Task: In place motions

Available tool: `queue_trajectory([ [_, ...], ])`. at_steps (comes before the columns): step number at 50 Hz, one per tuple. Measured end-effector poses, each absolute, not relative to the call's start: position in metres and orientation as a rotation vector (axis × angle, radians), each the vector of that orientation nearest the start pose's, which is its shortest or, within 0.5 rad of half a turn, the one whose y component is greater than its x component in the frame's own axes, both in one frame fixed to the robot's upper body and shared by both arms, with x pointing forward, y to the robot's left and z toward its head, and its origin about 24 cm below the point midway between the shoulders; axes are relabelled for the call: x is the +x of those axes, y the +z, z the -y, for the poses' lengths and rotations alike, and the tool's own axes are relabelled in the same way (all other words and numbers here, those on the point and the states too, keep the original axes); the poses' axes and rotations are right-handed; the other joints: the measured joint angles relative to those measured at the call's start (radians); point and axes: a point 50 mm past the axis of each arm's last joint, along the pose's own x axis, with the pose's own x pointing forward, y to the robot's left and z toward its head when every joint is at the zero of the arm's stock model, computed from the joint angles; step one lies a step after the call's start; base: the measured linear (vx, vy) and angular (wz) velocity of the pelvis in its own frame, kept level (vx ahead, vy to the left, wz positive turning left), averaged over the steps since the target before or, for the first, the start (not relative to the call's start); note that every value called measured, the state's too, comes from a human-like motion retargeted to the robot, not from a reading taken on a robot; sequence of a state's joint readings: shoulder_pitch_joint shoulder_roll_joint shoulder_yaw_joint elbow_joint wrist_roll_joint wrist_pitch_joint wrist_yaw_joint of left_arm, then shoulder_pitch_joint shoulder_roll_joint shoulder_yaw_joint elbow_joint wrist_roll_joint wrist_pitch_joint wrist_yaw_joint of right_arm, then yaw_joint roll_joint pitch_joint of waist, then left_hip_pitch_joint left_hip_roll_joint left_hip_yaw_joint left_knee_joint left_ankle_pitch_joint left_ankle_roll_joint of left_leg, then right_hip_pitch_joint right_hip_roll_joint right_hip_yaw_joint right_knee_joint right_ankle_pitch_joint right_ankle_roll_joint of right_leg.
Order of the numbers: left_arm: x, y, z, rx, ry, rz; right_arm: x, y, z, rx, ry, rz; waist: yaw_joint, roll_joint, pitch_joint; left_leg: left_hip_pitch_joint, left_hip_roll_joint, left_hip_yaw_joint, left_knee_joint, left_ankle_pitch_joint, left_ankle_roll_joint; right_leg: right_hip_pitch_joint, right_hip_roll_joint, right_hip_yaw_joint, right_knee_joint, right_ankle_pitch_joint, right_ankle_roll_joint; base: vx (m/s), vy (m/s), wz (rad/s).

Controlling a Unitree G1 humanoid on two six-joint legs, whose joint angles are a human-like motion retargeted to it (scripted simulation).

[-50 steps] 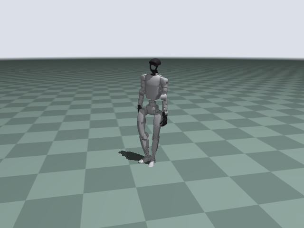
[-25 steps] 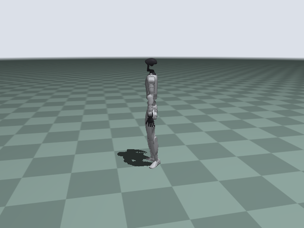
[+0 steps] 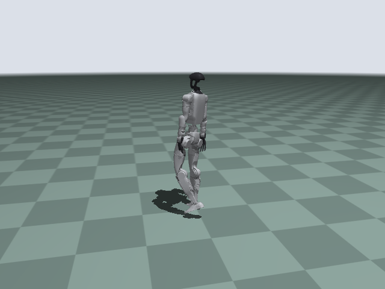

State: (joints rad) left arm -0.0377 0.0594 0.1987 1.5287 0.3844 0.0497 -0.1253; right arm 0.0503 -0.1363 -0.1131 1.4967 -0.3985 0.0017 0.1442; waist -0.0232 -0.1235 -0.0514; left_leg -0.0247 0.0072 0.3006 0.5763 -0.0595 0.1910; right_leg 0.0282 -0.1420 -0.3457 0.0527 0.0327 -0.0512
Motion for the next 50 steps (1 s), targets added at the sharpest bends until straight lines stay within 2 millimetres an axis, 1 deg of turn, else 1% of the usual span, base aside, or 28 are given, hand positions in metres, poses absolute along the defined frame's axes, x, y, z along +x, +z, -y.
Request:
queue_trajectory([
  [3,0.036,-0.181,-0.168,0.159,-0.226,-1.532,0.012,-0.178,0.204,-0.212,0.193,-1.55,0.013,0.005,0.017,-0.021,-0.013,-0.025,-0.007,-0.028,0.01,0.004,0.002,0.037,0.0,0.01,0.0,-0.04,-0.04,-0.64],
  [5,0.038,-0.181,-0.167,0.186,-0.247,-1.522,0.016,-0.178,0.205,-0.212,0.185,-1.537,0.017,0.013,0.019,-0.039,-0.028,-0.054,-0.02,-0.067,-0.006,0.005,0.009,0.054,-0.001,0.013,0.001,0.01,-0.01,-0.45],
  [8,0.038,-0.181,-0.167,0.203,-0.256,-1.517,0.019,-0.178,0.205,-0.222,0.191,-1.527,0.011,0.034,0.013,-0.061,-0.039,-0.081,-0.063,-0.142,-0.06,0.004,0.031,0.064,-0.003,0.019,0.0,0.03,0.0,-0.19],
  [10,0.037,-0.181,-0.167,0.199,-0.246,-1.521,0.02,-0.178,0.203,-0.227,0.204,-1.524,-0.001,0.053,0.01,-0.061,-0.037,-0.072,-0.133,-0.155,-0.102,0.004,0.052,0.065,-0.004,0.02,-0.002,0.0,0.0,0.0],
  [12,0.034,-0.181,-0.168,0.184,-0.228,-1.532,0.02,-0.179,0.2,-0.228,0.218,-1.527,-0.004,0.08,0.008,-0.044,-0.02,-0.011,-0.251,-0.113,-0.158,0.004,0.087,0.07,-0.003,0.019,-0.007,0.08,-0.01,-0.26],
  [13,0.032,-0.181,-0.168,0.175,-0.219,-1.541,0.019,-0.179,0.199,-0.229,0.225,-1.531,-0.002,0.096,0.008,-0.033,-0.01,0.033,-0.314,-0.068,-0.184,0.006,0.107,0.074,-0.002,0.018,-0.01,0.12,-0.01,-0.25],
  [14,0.029,-0.181,-0.168,0.166,-0.211,-1.552,0.016,-0.179,0.198,-0.231,0.232,-1.54,-0.005,0.1,0.003,-0.022,-0.018,0.066,-0.353,-0.052,-0.162,0.007,0.112,0.075,-0.003,0.017,-0.01,0.16,-0.01,-0.14],
  [15,0.024,-0.182,-0.167,0.157,-0.204,-1.564,0.013,-0.179,0.198,-0.233,0.239,-1.55,-0.01,0.098,-0.005,-0.011,-0.036,0.093,-0.381,-0.052,-0.117,0.009,0.109,0.075,-0.004,0.017,-0.008,0.14,-0.01,0.54],
  [16,0.023,-0.182,-0.167,0.151,-0.2,-1.574,0.011,-0.179,0.197,-0.233,0.245,-1.559,-0.045,0.101,-0.018,0.015,0.013,0.216,-0.385,-0.076,-0.144,0.003,0.104,0.044,-0.003,0.013,-0.004,0.1,-0.01,0.81],
  [17,0.021,-0.181,-0.168,0.145,-0.194,-1.584,0.009,-0.179,0.196,-0.232,0.25,-1.566,-0.063,0.104,-0.024,0.024,0.031,0.255,-0.39,-0.083,-0.163,-0.001,0.104,0.03,-0.003,0.012,-0.002,0.04,-0.02,0.43],
  [18,0.021,-0.181,-0.169,0.139,-0.185,-1.59,0.008,-0.179,0.195,-0.232,0.253,-1.571,-0.044,0.11,-0.017,-0.005,-0.011,0.126,-0.396,-0.056,-0.166,0.0,0.114,0.051,-0.004,0.016,-0.002,0.03,-0.03,-0.18],
  [19,0.023,-0.181,-0.17,0.141,-0.179,-1.589,0.007,-0.18,0.194,-0.226,0.248,-1.574,-0.039,0.109,-0.011,-0.012,-0.019,0.094,-0.396,-0.048,-0.173,0.001,0.114,0.054,-0.005,0.018,-0.001,0.02,-0.04,-0.31],
  [20,0.025,-0.181,-0.171,0.146,-0.175,-1.583,0.007,-0.18,0.193,-0.216,0.239,-1.577,-0.039,0.106,-0.006,-0.008,-0.01,0.111,-0.394,-0.049,-0.184,0.001,0.11,0.048,-0.004,0.018,0.002,0.0,0.0,0.0],
  [22,0.028,-0.181,-0.173,0.155,-0.173,-1.568,0.002,-0.18,0.193,-0.201,0.236,-1.592,-0.029,0.1,0.002,0.001,-0.011,0.133,-0.403,-0.046,-0.183,0.005,0.104,0.044,-0.005,0.019,0.004,0.09,-0.02,0.13],
  [27,0.024,-0.181,-0.173,0.153,-0.168,-1.57,-0.009,-0.179,0.196,-0.203,0.241,-1.634,0.003,0.109,-0.018,-0.016,-0.031,0.092,-0.427,-0.038,-0.171,-0.004,0.104,0.03,-0.005,0.02,0.015,0.17,0.03,0.17],
  [34,0.023,-0.181,-0.177,0.136,-0.137,-1.564,0.003,-0.178,0.201,-0.201,0.21,-1.599,0.008,0.12,0.001,-0.037,-0.045,0.024,-0.43,-0.012,-0.166,0.002,0.098,-0.026,0.014,-0.001,0.013,0.12,0.03,0.36],
  [40,0.026,-0.18,-0.182,0.127,-0.159,-1.569,0.013,-0.179,0.2,-0.164,0.176,-1.536,0.025,0.146,0.007,-0.085,-0.043,-0.101,-0.432,0.016,-0.177,-0.013,0.097,-0.104,0.114,-0.071,0.013,0.11,0.0,0.86],
  [42,0.029,-0.18,-0.186,0.137,-0.155,-1.557,0.014,-0.179,0.198,-0.164,0.179,-1.525,0.007,0.157,0.012,-0.1,-0.041,-0.162,-0.435,0.034,-0.185,-0.031,0.104,-0.092,0.167,-0.087,0.001,0.13,-0.03,1.72],
  [43,0.031,-0.179,-0.188,0.144,-0.15,-1.55,0.014,-0.179,0.197,-0.165,0.182,-1.523,-0.004,0.161,0.017,-0.105,-0.042,-0.193,-0.435,0.045,-0.19,-0.042,0.11,-0.059,0.191,-0.089,-0.009,0.1,-0.04,2.02],
  [45,0.036,-0.179,-0.192,0.155,-0.143,-1.535,0.012,-0.179,0.195,-0.167,0.191,-1.527,-0.026,0.165,0.033,-0.112,-0.053,-0.26,-0.435,0.066,-0.199,-0.071,0.142,0.101,0.229,-0.089,-0.004,0.11,-0.04,2.26],
  [48,0.042,-0.178,-0.198,0.164,-0.125,-1.519,0.007,-0.18,0.193,-0.181,0.205,-1.552,-0.06,0.157,0.049,-0.13,-0.088,-0.367,-0.423,0.092,-0.226,-0.104,0.226,0.497,0.251,-0.096,0.098,0.11,-0.04,2.54],
  [50,0.046,-0.177,-0.201,0.167,-0.111,-1.505,0.004,-0.18,0.192,-0.192,0.212,-1.563,-0.068,0.15,0.049,-0.156,-0.113,-0.433,-0.407,0.103,-0.249,-0.109,0.241,0.619,0.252,-0.118,0.17,0.14,-0.05,2.48],
])
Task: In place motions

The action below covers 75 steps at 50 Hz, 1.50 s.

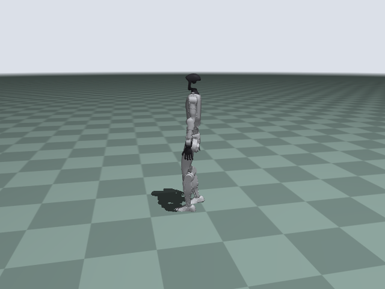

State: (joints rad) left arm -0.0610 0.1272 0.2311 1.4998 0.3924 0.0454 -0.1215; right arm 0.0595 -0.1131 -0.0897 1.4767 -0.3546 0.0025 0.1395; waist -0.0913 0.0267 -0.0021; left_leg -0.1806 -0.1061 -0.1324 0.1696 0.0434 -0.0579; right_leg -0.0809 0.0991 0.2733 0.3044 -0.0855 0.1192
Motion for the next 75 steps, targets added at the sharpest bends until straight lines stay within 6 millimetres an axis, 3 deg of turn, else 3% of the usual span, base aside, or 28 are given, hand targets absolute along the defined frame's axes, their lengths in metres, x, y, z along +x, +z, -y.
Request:
queue_trajectory([
  [2,0.05,-0.176,-0.204,0.168,-0.106,-1.495,0.0,-0.18,0.191,-0.196,0.218,-1.573,0.007,0.004,-0.004,-0.021,-0.012,-0.055,0.006,0.009,-0.026,0.001,-0.02,-0.069,-0.004,-0.031,0.003,0.12,-0.05,2.34],
  [6,0.06,-0.174,-0.207,0.164,-0.089,-1.469,-0.004,-0.18,0.188,-0.184,0.227,-1.59,0.112,-0.022,0.028,-0.037,-0.037,-0.077,-0.005,0.021,-0.051,0.036,-0.037,-0.196,-0.048,-0.047,-0.068,0.07,-0.01,1.51],
  [10,0.062,-0.175,-0.203,0.152,-0.053,-1.454,-0.003,-0.18,0.192,-0.189,0.216,-1.58,0.179,-0.026,0.049,-0.059,-0.051,-0.098,-0.022,0.004,-0.056,0.055,-0.087,-0.349,-0.08,-0.042,-0.036,0.02,0.07,2.05],
  [12,0.056,-0.176,-0.2,0.135,-0.025,-1.469,-0.001,-0.179,0.196,-0.212,0.212,-1.572,0.193,-0.036,0.057,-0.074,-0.052,-0.049,-0.028,-0.012,-0.02,0.074,-0.107,-0.43,-0.104,-0.039,-0.039,0.09,0.14,2.08],
  [20,0.014,-0.178,-0.203,0.09,0.063,-1.6,-0.011,-0.178,0.204,-0.206,0.146,-1.595,0.132,-0.088,0.015,-0.121,0.052,0.504,0.0,-0.19,0.152,0.141,-0.212,-0.854,-0.193,-0.055,-0.001,0.21,0.17,2.78],
  [25,0.005,-0.176,-0.211,0.07,0.137,-1.628,-0.02,-0.178,0.2,-0.167,0.122,-1.62,0.136,-0.143,-0.008,-0.075,0.123,0.904,0.06,-0.315,0.16,0.186,-0.244,-1.073,-0.237,-0.071,0.032,0.32,0.13,2.77],
  [29,-0.004,-0.176,-0.217,0.06,0.171,-1.634,-0.024,-0.179,0.196,-0.161,0.122,-1.629,0.135,-0.157,-0.046,-0.042,0.149,1.088,0.061,-0.291,0.148,0.201,-0.236,-1.193,-0.241,-0.097,0.066,0.44,0.09,2.52],
  [32,-0.008,-0.175,-0.218,0.044,0.205,-1.644,-0.019,-0.179,0.194,-0.163,0.132,-1.615,0.127,-0.149,-0.06,-0.053,0.141,1.063,0.019,-0.12,0.154,0.22,-0.204,-1.269,-0.247,-0.11,0.085,0.34,0.03,2.01],
  [34,-0.01,-0.176,-0.215,0.022,0.224,-1.646,-0.012,-0.18,0.193,-0.176,0.149,-1.593,0.154,-0.152,-0.055,-0.055,0.119,1.013,-0.015,-0.063,0.167,0.237,-0.196,-1.306,-0.241,-0.117,0.097,0.32,-0.02,1.21],
  [42,-0.017,-0.177,-0.203,-0.088,0.292,-1.652,0.045,-0.179,0.181,-0.239,0.241,-1.403,0.254,-0.183,-0.041,-0.066,0.077,0.884,-0.029,-0.112,0.204,0.282,-0.181,-1.391,-0.212,-0.123,0.126,0.31,-0.12,0.51],
  [46,-0.017,-0.178,-0.201,-0.116,0.307,-1.652,0.062,-0.177,0.175,-0.262,0.286,-1.34,0.255,-0.195,-0.054,-0.075,0.063,0.811,-0.006,-0.152,0.209,0.31,-0.173,-1.429,-0.197,-0.118,0.142,0.37,-0.14,0.7],
  [52,0.003,-0.179,-0.198,-0.103,0.252,-1.596,0.056,-0.178,0.176,-0.266,0.296,-1.359,0.223,-0.165,-0.063,-0.063,0.068,0.712,0.024,-0.194,0.213,0.36,-0.154,-1.428,-0.118,-0.036,0.118,0.34,-0.1,1.1],
  [57,0.025,-0.179,-0.197,-0.067,0.188,-1.531,0.038,-0.18,0.178,-0.246,0.282,-1.425,0.154,-0.064,-0.049,-0.018,0.152,0.614,0.03,-0.19,0.193,0.348,-0.164,-1.308,0.144,0.063,-0.014,0.36,-0.1,1.45],
  [62,0.051,-0.176,-0.203,0.005,0.115,-1.475,0.025,-0.181,0.175,-0.208,0.26,-1.47,0.043,-0.027,-0.023,0.001,0.154,0.483,0.003,-0.151,0.176,0.204,-0.166,-1.041,0.334,-0.027,0.046,0.23,-0.14,1.93],
  [70,0.077,-0.171,-0.21,0.088,0.041,-1.419,0.021,-0.181,0.176,-0.218,0.278,-1.482,0.035,-0.06,-0.001,0.039,0.112,0.431,-0.082,-0.101,0.109,0.046,-0.121,-0.781,0.163,-0.129,-0.007,0.11,-0.15,1.11],
  [75,0.07,-0.173,-0.209,0.106,0.028,-1.441,0.025,-0.181,0.177,-0.218,0.265,-1.477,0.027,-0.086,0.02,0.063,0.073,0.382,-0.114,-0.078,0.099,-0.049,-0.083,-0.542,0.035,-0.2,-0.023,0.08,-0.14,1.03],
])
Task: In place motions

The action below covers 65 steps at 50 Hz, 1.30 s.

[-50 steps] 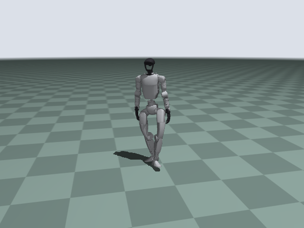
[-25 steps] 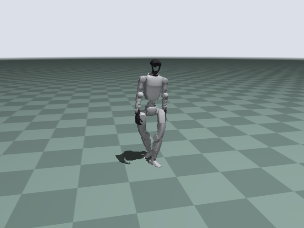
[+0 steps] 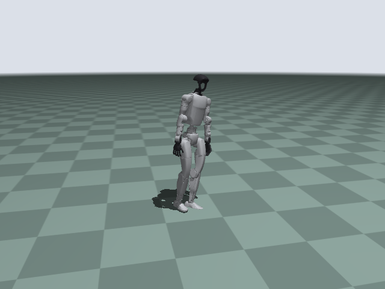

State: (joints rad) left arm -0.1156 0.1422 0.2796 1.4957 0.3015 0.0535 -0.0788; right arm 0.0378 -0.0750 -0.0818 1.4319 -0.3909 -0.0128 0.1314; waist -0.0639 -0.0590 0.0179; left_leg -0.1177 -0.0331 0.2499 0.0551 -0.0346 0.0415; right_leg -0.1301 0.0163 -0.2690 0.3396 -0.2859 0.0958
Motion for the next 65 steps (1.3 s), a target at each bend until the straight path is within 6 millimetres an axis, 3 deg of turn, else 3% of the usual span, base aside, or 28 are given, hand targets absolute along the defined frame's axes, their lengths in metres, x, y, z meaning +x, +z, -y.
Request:
queue_trajectory([
  [3,0.057,-0.174,-0.209,0.109,0.032,-1.486,0.03,-0.181,0.176,-0.198,0.247,-1.462,-0.011,-0.026,0.018,0.034,-0.042,-0.021,-0.023,0.006,-0.006,0.013,-0.026,-0.04,-0.153,0.018,-0.002,0.05,-0.08,1.1],
  [5,0.048,-0.175,-0.211,0.122,0.037,-1.526,0.034,-0.181,0.175,-0.196,0.248,-1.448,-0.034,-0.045,0.034,0.063,-0.077,-0.069,-0.036,0.009,-0.006,0.035,-0.047,-0.09,-0.243,0.216,-0.034,0.08,-0.05,1.04],
  [7,0.036,-0.175,-0.213,0.138,0.037,-1.57,0.033,-0.181,0.175,-0.212,0.266,-1.451,0.011,-0.05,0.019,0.063,-0.076,-0.057,-0.034,0.0,-0.007,0.061,-0.054,-0.094,-0.26,0.138,-0.004,0.15,-0.07,0.11],
  [12,0.018,-0.176,-0.209,0.156,0.043,-1.625,0.039,-0.181,0.171,-0.218,0.287,-1.44,0.08,-0.053,0.009,0.057,-0.078,-0.093,-0.018,-0.022,-0.002,0.078,-0.052,-0.129,-0.27,0.142,-0.015,0.04,-0.07,0.24],
  [16,0.006,-0.177,-0.205,0.085,0.074,-1.648,0.054,-0.179,0.167,-0.263,0.321,-1.379,0.051,-0.044,0.006,0.064,-0.072,-0.116,-0.017,-0.037,-0.007,0.084,-0.049,-0.142,-0.245,0.126,-0.02,-0.01,-0.01,0.24],
  [20,0.001,-0.177,-0.204,0.083,0.092,-1.669,0.056,-0.179,0.165,-0.268,0.34,-1.368,0.039,-0.037,0.0,0.078,-0.071,-0.128,-0.026,-0.051,-0.002,0.089,-0.045,-0.151,-0.221,0.104,-0.027,-0.03,-0.01,0.12],
  [25,0.002,-0.177,-0.203,0.083,0.075,-1.669,0.039,-0.181,0.166,-0.251,0.336,-1.419,0.056,-0.049,-0.025,0.073,-0.087,-0.153,0.003,-0.085,0.047,0.096,-0.058,-0.145,-0.217,0.088,-0.021,0.01,-0.01,-0.02],
  [33,0.026,-0.178,-0.195,0.073,0.042,-1.593,0.024,-0.182,0.168,-0.192,0.281,-1.474,0.065,-0.085,-0.038,-0.015,-0.126,-0.175,0.214,-0.161,0.127,0.054,-0.102,-0.042,-0.19,0.1,0.011,-0.08,-0.02,-0.45],
  [35,0.031,-0.179,-0.191,0.077,0.021,-1.574,0.02,-0.182,0.17,-0.184,0.271,-1.488,0.091,-0.096,-0.045,-0.049,-0.157,-0.246,0.266,-0.143,0.173,0.034,-0.111,0.015,-0.186,0.114,0.013,-0.03,0.05,-1.43],
  [37,0.037,-0.179,-0.187,0.08,0.005,-1.557,0.019,-0.182,0.171,-0.184,0.26,-1.492,0.124,-0.108,-0.037,-0.07,-0.219,-0.419,0.288,-0.107,0.207,0.017,-0.107,0.095,-0.187,0.136,0.01,-0.08,0.06,-1.89],
  [40,0.044,-0.179,-0.185,0.08,0.006,-1.521,0.024,-0.182,0.171,-0.198,0.272,-1.476,0.167,-0.12,-0.011,-0.041,-0.26,-0.623,0.237,-0.071,0.156,-0.013,-0.071,0.247,-0.177,0.178,0.0,-0.17,-0.01,-2.34],
  [43,0.052,-0.178,-0.186,0.089,0.001,-1.486,0.037,-0.181,0.17,-0.225,0.296,-1.44,0.119,-0.116,0.006,-0.008,-0.188,-0.401,0.181,-0.109,0.213,-0.034,-0.041,0.308,-0.169,0.203,-0.013,-0.31,-0.03,-1.28],
  [50,0.066,-0.174,-0.202,0.213,-0.078,-1.474,0.056,-0.179,0.164,-0.254,0.336,-1.367,-0.026,-0.076,0.036,0.031,-0.114,-0.205,0.103,-0.098,0.183,-0.1,0.035,0.415,-0.123,0.177,-0.075,-0.5,0.14,-1.77],
  [55,0.051,-0.176,-0.204,0.215,-0.04,-1.5,0.039,-0.18,0.169,-0.22,0.319,-1.426,-0.003,-0.054,0.001,0.069,-0.062,0.013,0.055,-0.136,0.178,-0.126,-0.014,0.188,-0.116,0.127,-0.138,-0.38,0.17,-2.93],
  [60,0.042,-0.176,-0.207,0.204,-0.036,-1.533,0.037,-0.18,0.181,-0.211,0.261,-1.44,-0.008,-0.029,-0.013,0.107,-0.022,0.255,0.019,-0.187,0.167,-0.075,-0.118,-0.315,-0.089,0.072,-0.153,-0.53,0.19,-3.18],
  [65,0.033,-0.177,-0.206,0.215,-0.024,-1.56,0.027,-0.179,0.193,-0.216,0.197,-1.494,-0.02,0.036,-0.032,0.14,0.031,0.431,-0.004,-0.228,0.148,0.059,-0.136,-0.802,-0.043,0.02,-0.173,-0.55,0.17,-2.89],
])
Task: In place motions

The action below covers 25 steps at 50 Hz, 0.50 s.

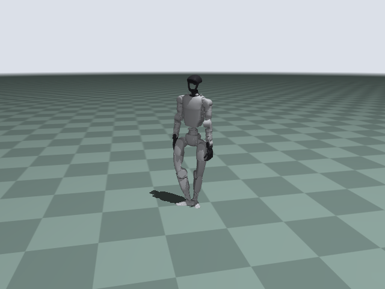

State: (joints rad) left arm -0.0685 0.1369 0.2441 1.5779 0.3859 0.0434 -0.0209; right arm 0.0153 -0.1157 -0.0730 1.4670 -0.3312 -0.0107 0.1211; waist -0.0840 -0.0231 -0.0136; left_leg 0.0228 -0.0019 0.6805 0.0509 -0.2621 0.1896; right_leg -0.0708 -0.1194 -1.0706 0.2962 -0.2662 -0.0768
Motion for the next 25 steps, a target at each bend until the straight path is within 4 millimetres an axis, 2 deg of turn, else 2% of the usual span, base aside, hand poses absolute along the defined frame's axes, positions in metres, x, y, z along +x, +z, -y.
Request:
queue_trajectory([
  [3,0.024,-0.178,-0.2,0.184,-0.018,-1.586,0.012,-0.179,0.201,-0.205,0.155,-1.557,-0.004,0.012,-0.03,0.01,-0.004,0.075,0.009,-0.035,-0.009,0.038,0.013,-0.077,-0.028,0.004,0.027,-0.23,0.17,-2.49],
  [5,0.019,-0.178,-0.196,0.174,-0.022,-1.6,0.002,-0.178,0.203,-0.18,0.122,-1.6,0.016,0.013,-0.057,0.013,-0.004,0.152,0.022,-0.059,-0.018,-0.001,0.012,0.025,-0.021,0.027,0.024,-0.24,0.06,-2.39],
  [7,0.018,-0.179,-0.194,0.178,-0.031,-1.596,-0.005,-0.178,0.204,-0.145,0.084,-1.625,-0.005,0.008,-0.061,0.021,-0.012,0.192,0.038,-0.079,-0.019,-0.026,0.016,0.097,-0.043,0.101,-0.004,-0.33,0.01,-1.6],
  [12,0.032,-0.178,-0.194,0.201,-0.073,-1.568,-0.009,-0.178,0.203,-0.084,0.046,-1.634,-0.104,0.024,-0.033,0.068,-0.013,0.247,0.071,-0.113,-0.028,-0.015,0.02,0.189,-0.062,0.123,-0.008,-0.25,0.08,-0.9],
  [15,0.038,-0.179,-0.189,0.186,-0.074,-1.545,-0.013,-0.177,0.206,-0.087,0.041,-1.648,-0.129,0.042,-0.043,0.099,-0.026,0.279,0.065,-0.114,-0.031,-0.012,0.028,0.245,-0.071,0.125,-0.005,-0.04,0.09,-1.18],
  [20,0.044,-0.18,-0.177,0.127,-0.095,-1.504,-0.017,-0.176,0.207,-0.067,0.013,-1.658,-0.121,0.051,-0.073,0.133,-0.044,0.229,0.097,-0.062,-0.002,-0.009,0.025,0.35,-0.084,0.133,0.002,0.02,0.04,-1.23],
  [23,0.042,-0.181,-0.172,0.129,-0.121,-1.505,-0.016,-0.177,0.207,-0.048,-0.005,-1.644,-0.092,0.037,-0.1,0.147,-0.059,0.202,0.154,0.0,0.046,0.0,-0.002,0.403,-0.096,0.147,0.018,0.12,0.05,-1.39],
  [25,0.038,-0.181,-0.17,0.13,-0.13,-1.513,-0.013,-0.177,0.206,-0.044,-0.005,-1.629,-0.043,0.014,-0.085,0.185,-0.044,0.194,0.245,0.039,0.072,0.034,-0.01,0.491,-0.101,0.148,0.033,0.2,-0.08,-2.26],
])
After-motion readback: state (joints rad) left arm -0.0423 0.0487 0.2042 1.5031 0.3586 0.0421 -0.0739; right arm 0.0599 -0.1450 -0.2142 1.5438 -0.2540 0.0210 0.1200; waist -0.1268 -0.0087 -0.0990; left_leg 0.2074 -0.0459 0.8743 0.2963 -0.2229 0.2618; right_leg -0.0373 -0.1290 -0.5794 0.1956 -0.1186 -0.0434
